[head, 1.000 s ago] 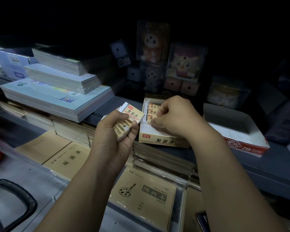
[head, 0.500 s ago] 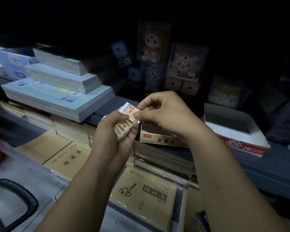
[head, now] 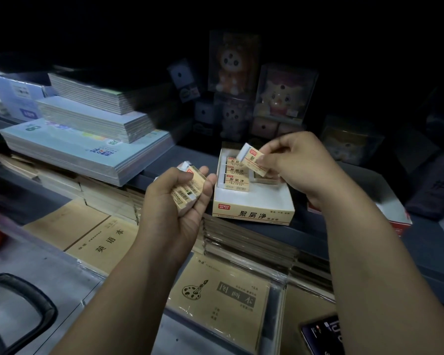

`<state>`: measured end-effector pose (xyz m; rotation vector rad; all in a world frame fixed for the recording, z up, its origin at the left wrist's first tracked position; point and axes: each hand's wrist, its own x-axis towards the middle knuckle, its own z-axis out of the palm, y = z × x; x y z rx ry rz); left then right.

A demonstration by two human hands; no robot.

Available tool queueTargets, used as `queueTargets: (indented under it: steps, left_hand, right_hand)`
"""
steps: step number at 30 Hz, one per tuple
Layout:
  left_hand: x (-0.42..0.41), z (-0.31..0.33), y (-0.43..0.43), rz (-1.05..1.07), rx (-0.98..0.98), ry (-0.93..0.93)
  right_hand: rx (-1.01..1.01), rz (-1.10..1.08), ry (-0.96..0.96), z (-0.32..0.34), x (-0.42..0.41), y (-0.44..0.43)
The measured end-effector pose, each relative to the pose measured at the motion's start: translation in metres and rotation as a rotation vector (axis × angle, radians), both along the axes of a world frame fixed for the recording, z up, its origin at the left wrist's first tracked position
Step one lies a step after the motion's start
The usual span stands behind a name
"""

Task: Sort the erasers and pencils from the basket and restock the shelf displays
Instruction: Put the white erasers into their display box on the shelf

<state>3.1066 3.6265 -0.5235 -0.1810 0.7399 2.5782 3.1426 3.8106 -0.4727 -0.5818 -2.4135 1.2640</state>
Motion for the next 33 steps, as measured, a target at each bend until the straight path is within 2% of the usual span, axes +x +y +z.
queueTargets:
  steps: [3,12,20,26,33]
  left_hand:
    - [0.001,0.0,0.001,0.008,0.001,-0.002]
    - [0.001,-0.002,0.001,0.018,-0.002,-0.004]
    - [0.0,-0.003,0.0,0.016,0.004,0.001]
    - [0.0,-0.003,0.0,0.015,-0.003,0.003]
    - [0.001,-0.003,0.0,0.01,-0.014,0.012]
  right_hand:
    - [0.153,0.0,-0.048,-0.003,0.001,0.011]
    - [0.3,0.082,-0.186,-0.006,0.008,0.019]
    - [0.505,0.073,-0.208,-0.02,0.0,0.015]
    - [0.377,0.151,-0.246,-0.014,0.006,0.02]
    - [0.362,0.134,-0.224,-0.016,0.005,0.017]
